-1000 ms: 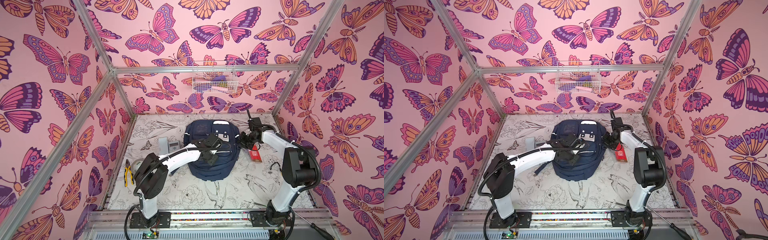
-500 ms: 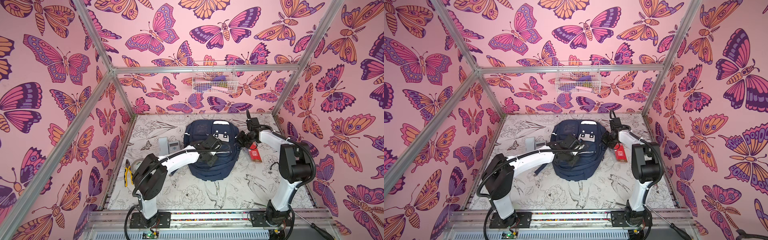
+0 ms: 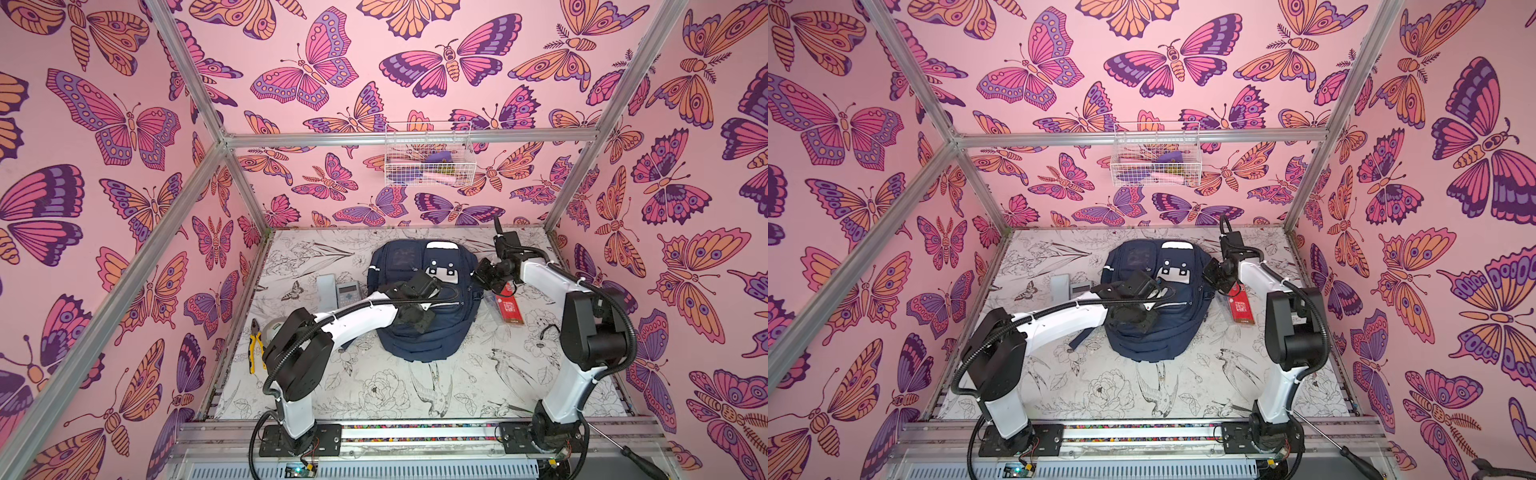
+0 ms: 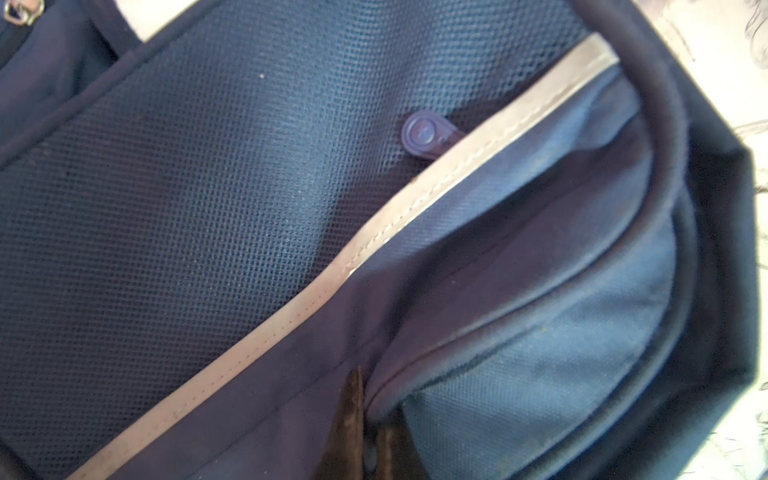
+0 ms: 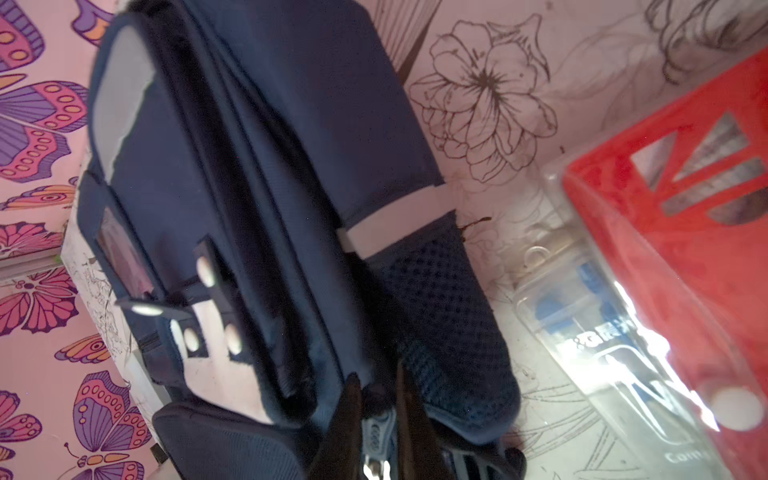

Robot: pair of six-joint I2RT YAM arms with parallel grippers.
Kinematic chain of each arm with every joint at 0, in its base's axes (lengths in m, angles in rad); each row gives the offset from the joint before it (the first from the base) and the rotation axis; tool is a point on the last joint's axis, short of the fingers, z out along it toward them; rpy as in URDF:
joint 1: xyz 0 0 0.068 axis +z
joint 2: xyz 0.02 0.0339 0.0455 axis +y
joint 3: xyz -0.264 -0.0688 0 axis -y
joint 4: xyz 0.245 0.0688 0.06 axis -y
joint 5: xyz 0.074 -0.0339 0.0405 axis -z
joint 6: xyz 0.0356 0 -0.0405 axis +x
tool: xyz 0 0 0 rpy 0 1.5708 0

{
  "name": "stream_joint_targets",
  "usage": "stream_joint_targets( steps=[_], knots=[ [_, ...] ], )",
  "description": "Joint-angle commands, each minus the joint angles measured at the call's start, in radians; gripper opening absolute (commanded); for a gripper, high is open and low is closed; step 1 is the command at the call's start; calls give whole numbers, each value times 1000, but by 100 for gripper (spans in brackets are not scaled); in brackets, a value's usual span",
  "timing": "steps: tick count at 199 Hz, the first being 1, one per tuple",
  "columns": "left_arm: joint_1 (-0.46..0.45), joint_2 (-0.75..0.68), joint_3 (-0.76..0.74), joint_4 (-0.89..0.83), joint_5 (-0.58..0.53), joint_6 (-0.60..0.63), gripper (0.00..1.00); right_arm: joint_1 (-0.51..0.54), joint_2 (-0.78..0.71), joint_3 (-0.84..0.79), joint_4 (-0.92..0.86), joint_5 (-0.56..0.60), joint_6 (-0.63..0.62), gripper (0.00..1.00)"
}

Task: Pack the student bag

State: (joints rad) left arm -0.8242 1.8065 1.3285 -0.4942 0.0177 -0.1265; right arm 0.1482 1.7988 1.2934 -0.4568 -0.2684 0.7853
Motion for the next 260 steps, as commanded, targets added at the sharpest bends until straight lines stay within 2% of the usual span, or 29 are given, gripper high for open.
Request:
stream_joint_targets(
  steps=[1,42,92,109,115,122,135,153,168,184,207,260],
  knots=[
    [33,-37,39,-6,43,-128,0,33,-139,-75,61,33,-84,0],
    [66,-25,69,-6,129,-228,0,86,-308,-226,160,40,-90,0],
    [83,-11,68,-7,154,-299,0,187,-458,-336,93,177,-82,0],
    [86,-7,54,-7,188,-302,0,187,-462,-318,33,231,-98,0],
    [86,-10,46,-6,202,-299,0,183,-456,-294,6,245,-109,4],
    [86,-10,38,-4,216,-293,0,180,-441,-255,-30,244,-126,11],
    [86,-11,25,-2,232,-281,0,180,-384,-145,-113,227,-157,34],
    [86,-5,17,9,257,-261,0,181,-275,43,-289,213,-189,47],
    [86,4,9,20,265,-245,0,179,-179,139,-366,265,-189,48],
    [86,14,5,20,260,-237,0,170,-75,243,-449,286,-203,40],
    [86,27,-7,25,277,-218,0,168,75,403,-555,290,-207,39],
    [86,50,-24,31,278,-194,0,170,229,530,-598,240,-222,34]
  ],
)
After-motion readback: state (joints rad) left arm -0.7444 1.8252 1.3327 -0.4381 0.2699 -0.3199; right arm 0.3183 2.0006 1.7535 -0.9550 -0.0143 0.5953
